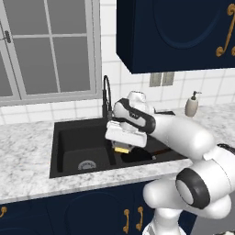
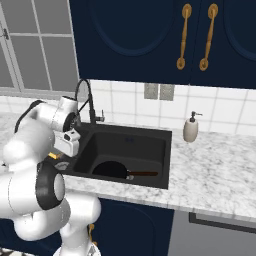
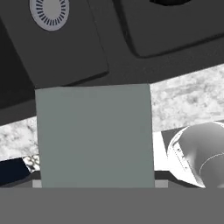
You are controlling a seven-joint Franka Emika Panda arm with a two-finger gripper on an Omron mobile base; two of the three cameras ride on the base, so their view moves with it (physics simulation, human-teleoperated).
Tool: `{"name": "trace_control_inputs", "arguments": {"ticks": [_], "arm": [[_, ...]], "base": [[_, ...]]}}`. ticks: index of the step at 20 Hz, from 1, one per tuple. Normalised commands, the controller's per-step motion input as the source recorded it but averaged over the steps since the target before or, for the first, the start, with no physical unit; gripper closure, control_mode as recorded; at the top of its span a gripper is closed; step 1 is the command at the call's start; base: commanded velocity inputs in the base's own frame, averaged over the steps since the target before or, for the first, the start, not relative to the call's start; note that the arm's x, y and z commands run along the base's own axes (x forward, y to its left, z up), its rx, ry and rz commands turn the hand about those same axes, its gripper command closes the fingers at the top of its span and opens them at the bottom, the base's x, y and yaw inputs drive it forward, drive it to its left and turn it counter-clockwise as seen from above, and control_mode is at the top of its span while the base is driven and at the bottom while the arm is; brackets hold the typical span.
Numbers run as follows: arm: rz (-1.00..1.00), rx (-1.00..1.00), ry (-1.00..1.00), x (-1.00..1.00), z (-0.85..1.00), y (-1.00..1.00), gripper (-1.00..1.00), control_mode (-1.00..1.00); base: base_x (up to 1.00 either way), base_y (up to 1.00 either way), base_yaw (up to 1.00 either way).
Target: Pick the pan and sponge and place them into the sink. Then turn on the water.
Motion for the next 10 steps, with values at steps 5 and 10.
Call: {"name": "trace_control_inputs", "arguments": {"ticks": [5, 10], "arm": [[0.03, 0.01, 0.01, 0.30, 0.03, -1.00, 1.00, -1.00], [0.01, 0.06, 0.07, 0.56, -0.11, -1.00, 1.00, -1.00]], "base": [[0.00, 0.00, 0.00], [0.00, 0.00, 0.00]]}}
